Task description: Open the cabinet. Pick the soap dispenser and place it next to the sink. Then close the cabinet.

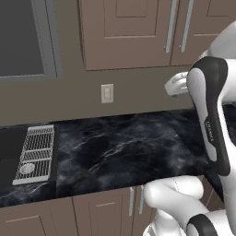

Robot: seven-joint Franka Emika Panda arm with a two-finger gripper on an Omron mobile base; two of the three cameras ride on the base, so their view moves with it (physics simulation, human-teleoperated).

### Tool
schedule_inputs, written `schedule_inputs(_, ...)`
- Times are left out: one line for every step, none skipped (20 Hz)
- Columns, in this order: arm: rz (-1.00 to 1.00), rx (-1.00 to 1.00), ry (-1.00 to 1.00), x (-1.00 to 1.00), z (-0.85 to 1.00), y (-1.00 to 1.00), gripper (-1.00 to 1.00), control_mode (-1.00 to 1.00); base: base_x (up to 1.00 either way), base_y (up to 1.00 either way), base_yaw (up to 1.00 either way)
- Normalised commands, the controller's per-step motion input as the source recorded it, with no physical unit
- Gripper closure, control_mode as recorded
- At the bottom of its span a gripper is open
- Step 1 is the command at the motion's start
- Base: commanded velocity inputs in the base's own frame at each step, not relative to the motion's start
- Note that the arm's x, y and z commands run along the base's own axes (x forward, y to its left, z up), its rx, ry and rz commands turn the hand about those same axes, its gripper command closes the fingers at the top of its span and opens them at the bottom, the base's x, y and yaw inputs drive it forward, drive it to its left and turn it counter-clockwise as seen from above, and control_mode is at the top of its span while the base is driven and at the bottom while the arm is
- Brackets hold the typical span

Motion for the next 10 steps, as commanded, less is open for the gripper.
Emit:
schedule_inputs(-0.11,0.0,-0.03,0.0,0.36,-0.09,-1.0,-1.0,0.0,0.0,0.0)
schedule_inputs(-0.11,0.0,-0.05,0.0,0.39,-0.11,-1.0,-1.0,0.0,0.0,0.0)
schedule_inputs(-0.11,0.0,-0.05,0.0,0.39,-0.1,-1.0,-1.0,0.0,0.0,0.0)
schedule_inputs(-0.11,0.0,-0.06,0.0,0.38,-0.05,-1.0,-1.0,0.0,0.0,0.0)
schedule_inputs(-0.1,0.0,-0.1,0.0,0.34,0.0,-1.0,-1.0,0.0,0.0,0.0)
schedule_inputs(-0.1,0.0,-0.15,0.0,0.31,0.0,-1.0,-1.0,0.0,0.0,0.0)
schedule_inputs(-0.09,0.0,-0.2,0.0,0.31,0.0,-1.0,-1.0,0.0,0.0,0.0)
schedule_inputs(-0.09,0.0,-0.24,0.0,0.32,0.0,-1.0,-1.0,0.0,0.0,0.0)
schedule_inputs(-0.1,0.0,-0.23,0.0,0.32,0.0,-1.0,-1.0,0.0,0.0,0.0)
schedule_inputs(-0.11,0.01,-0.23,0.04,0.35,0.0,-1.0,-1.0,0.0,0.0,0.0)
